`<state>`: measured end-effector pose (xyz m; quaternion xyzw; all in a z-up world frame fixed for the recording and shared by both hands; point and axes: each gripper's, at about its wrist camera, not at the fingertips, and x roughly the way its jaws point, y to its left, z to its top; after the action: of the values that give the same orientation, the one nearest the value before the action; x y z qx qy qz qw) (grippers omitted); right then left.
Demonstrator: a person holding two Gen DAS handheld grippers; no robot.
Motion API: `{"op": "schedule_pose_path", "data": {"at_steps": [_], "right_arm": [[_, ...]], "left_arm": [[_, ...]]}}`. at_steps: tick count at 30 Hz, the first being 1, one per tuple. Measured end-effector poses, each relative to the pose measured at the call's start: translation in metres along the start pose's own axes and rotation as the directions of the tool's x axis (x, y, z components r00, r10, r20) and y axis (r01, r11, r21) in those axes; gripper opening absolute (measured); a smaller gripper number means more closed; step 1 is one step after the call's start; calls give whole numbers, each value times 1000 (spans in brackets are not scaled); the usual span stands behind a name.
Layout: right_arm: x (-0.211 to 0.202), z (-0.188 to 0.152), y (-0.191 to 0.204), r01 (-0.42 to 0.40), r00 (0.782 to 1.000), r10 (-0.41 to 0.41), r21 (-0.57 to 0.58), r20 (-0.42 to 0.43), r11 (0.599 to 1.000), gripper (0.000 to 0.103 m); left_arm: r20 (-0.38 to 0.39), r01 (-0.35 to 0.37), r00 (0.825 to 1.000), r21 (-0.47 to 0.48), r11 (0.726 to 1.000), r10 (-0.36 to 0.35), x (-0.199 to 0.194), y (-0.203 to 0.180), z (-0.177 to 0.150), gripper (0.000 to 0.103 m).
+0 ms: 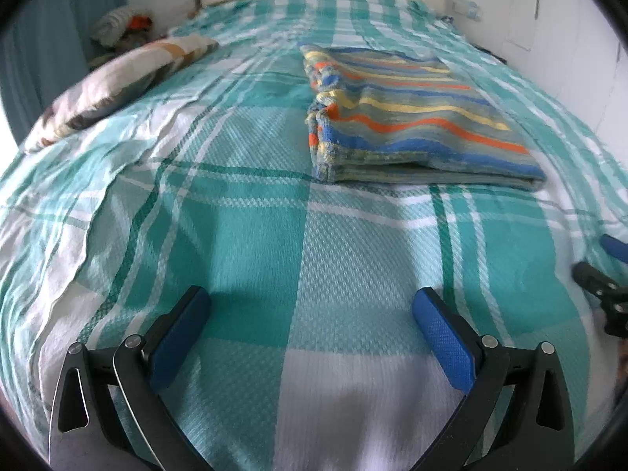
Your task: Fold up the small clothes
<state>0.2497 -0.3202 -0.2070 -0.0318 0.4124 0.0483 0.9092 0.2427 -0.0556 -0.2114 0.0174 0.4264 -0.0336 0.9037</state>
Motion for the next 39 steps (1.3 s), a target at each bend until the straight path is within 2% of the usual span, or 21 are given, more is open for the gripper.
{"op": "schedule_pose_path", "data": {"at_steps": [2, 4, 7, 9, 12, 14, 15, 18, 20, 21, 22, 23, 24, 25, 29, 31, 33, 36, 37, 38, 39], "right_arm": [[-2, 2, -5, -36, 999, 36, 12, -19, 999, 103], [-5, 8, -12, -94, 994, 95, 15, -60, 995, 103], [-16, 34, -28, -242, 969, 246, 93, -38, 966, 103], [-14, 64, -34, -327, 944, 329, 128, 10, 936, 103], [19, 123, -38, -462, 886, 461, 187, 53, 867, 103], [48, 147, -40, -477, 876, 479, 235, 55, 847, 100], [71, 159, -41, -497, 862, 505, 271, 44, 825, 94], [125, 169, -33, -547, 797, 603, 383, -33, 744, 80], [144, 174, -22, -585, 772, 636, 394, 2, 709, 78], [149, 177, -17, -607, 752, 659, 405, 16, 683, 69], [159, 180, -10, -629, 719, 695, 440, 15, 641, 56], [163, 183, -4, -609, 731, 682, 449, -3, 654, 50], [165, 188, 1, -575, 760, 649, 428, -34, 697, 34], [161, 193, 7, -548, 789, 612, 382, -60, 744, 32], [110, 216, 9, -541, 833, 553, 211, 1, 814, 26], [77, 229, 3, -532, 846, 530, 145, 53, 834, 26], [50, 241, -4, -530, 847, 522, 99, 102, 842, 25], [22, 252, -21, -522, 849, 508, 77, 148, 850, 26], [21, 250, -30, -506, 859, 493, 86, 140, 858, 27], [24, 243, -39, -470, 881, 457, 108, 121, 876, 29], [30, 238, -44, -442, 897, 432, 133, 98, 887, 38]], "left_arm": [[-49, 74, 996, 6, 997, -74, -9, 10, 5, 102], [-53, 152, 987, -43, 987, -154, -20, 24, 20, 102], [68, 301, 953, -152, 941, -294, -35, 51, 63, 102], [96, 346, 938, -172, 922, -334, -28, 57, 94, 102], [46, 378, 925, -165, 911, -376, 15, 52, 143, 102], [-34, 335, 938, -168, 927, -345, 55, 45, 164, 101], [-65, 332, 936, -171, 928, -346, 68, 41, 167, 101], [-122, 365, 911, -209, 907, -395, 99, 34, 172, 100], [-121, 387, 903, -185, 903, -412, 104, 26, 175, 99], [-125, 390, 902, -175, 904, -413, 107, 24, 178, 97], [-136, 383, 904, -161, 910, -405, 111, 18, 179, 81], [-149, 374, 907, -147, 916, -394, 114, 13, 181, 64], [-174, 362, 908, -135, 922, -382, 116, 7, 184, 33], [-182, 352, 909, -139, 925, -374, 115, 6, 187, 23], [-91, 376, 918, -103, 921, -385, 76, -1, 207, 18], [-30, 407, 911, -74, 910, -410, 49, -9, 218, 18], [26, 434, 901, -39, 900, -433, 25, -16, 229, 18], [83, 474, 878, -2, 881, -472, -1, -33, 241, 20], [77, 472, 879, -3, 882, -470, -1, -39, 240, 28], [64, 462, 885, -10, 887, -461, 4, -43, 238, 39], [25, 445, 895, -24, 895, -445, 14, -49, 233, 82]]}}
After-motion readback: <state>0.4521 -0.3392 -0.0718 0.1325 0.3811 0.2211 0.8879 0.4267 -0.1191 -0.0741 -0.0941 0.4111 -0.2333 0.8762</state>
